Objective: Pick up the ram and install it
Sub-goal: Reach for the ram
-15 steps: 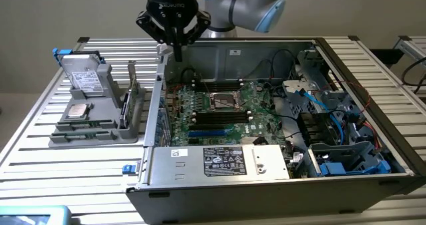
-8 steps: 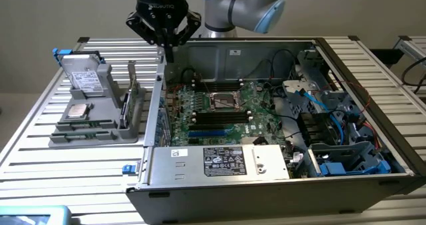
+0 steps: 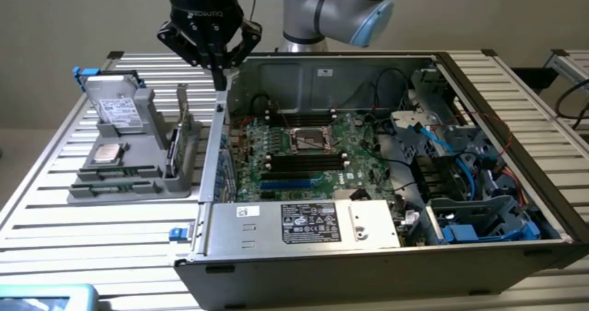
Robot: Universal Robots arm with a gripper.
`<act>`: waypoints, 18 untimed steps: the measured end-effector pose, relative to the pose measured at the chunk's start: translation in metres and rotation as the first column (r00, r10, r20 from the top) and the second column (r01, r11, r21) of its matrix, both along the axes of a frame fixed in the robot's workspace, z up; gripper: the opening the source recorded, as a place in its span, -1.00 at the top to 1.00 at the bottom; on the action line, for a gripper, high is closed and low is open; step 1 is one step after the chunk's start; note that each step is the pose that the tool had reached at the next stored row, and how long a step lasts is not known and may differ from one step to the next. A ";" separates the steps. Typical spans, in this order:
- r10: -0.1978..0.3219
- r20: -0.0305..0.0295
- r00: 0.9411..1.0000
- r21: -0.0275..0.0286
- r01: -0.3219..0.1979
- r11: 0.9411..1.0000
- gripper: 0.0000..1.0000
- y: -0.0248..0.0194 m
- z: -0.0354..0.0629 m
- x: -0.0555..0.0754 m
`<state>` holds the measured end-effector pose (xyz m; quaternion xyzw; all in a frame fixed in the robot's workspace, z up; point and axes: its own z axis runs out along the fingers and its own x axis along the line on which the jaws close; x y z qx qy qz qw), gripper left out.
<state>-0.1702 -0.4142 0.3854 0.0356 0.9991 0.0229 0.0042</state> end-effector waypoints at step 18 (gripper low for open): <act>0.000 -0.018 1.000 -0.006 0.000 1.000 0.79 -0.0114 -0.0078 -0.052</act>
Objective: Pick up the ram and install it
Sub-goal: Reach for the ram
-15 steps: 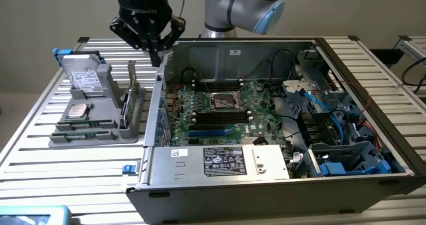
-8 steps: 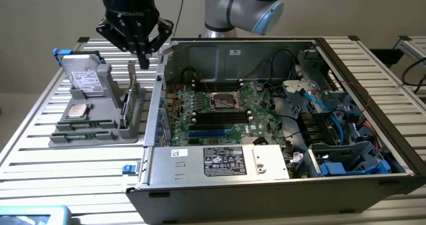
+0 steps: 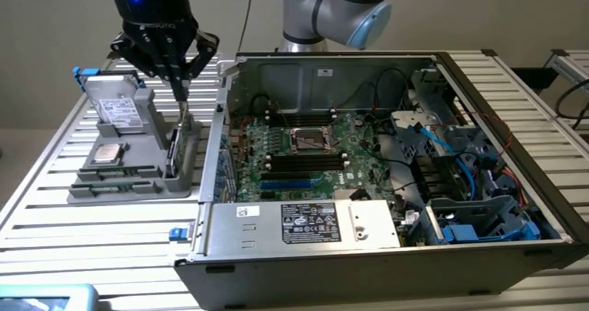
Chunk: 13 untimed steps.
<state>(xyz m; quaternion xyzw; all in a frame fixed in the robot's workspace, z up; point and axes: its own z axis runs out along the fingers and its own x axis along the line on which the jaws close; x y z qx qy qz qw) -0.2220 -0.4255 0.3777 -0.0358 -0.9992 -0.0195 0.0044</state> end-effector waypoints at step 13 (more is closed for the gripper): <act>0.000 -0.002 1.000 -0.003 0.000 1.000 0.79 -0.0132 -0.0127 -0.031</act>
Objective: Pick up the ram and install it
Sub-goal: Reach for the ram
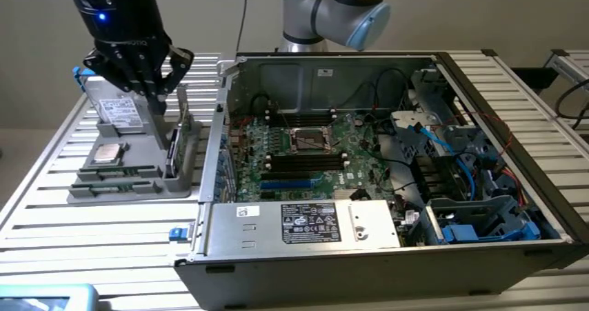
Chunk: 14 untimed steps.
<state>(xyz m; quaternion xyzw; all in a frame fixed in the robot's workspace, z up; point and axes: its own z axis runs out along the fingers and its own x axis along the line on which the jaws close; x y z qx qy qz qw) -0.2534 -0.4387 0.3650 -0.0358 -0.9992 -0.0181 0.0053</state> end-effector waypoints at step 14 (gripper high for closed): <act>0.000 -0.002 1.000 -0.002 0.000 1.000 0.79 -0.0062 -0.0077 -0.047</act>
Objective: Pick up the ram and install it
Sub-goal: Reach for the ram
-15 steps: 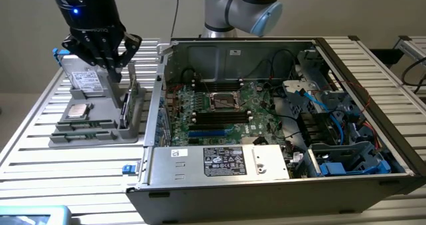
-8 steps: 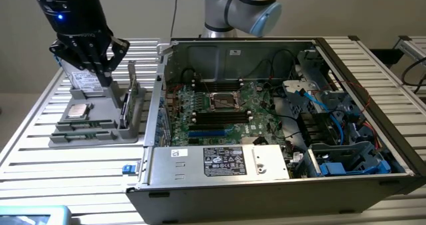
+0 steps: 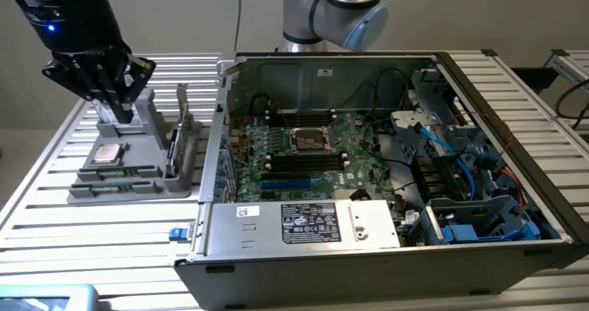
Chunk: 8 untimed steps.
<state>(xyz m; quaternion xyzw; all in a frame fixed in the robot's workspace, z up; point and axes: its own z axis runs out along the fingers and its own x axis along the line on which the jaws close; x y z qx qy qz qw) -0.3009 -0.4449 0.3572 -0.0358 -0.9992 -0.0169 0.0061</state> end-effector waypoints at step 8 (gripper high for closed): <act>0.000 -0.003 1.000 0.000 0.000 1.000 0.79 -0.0016 -0.0045 -0.018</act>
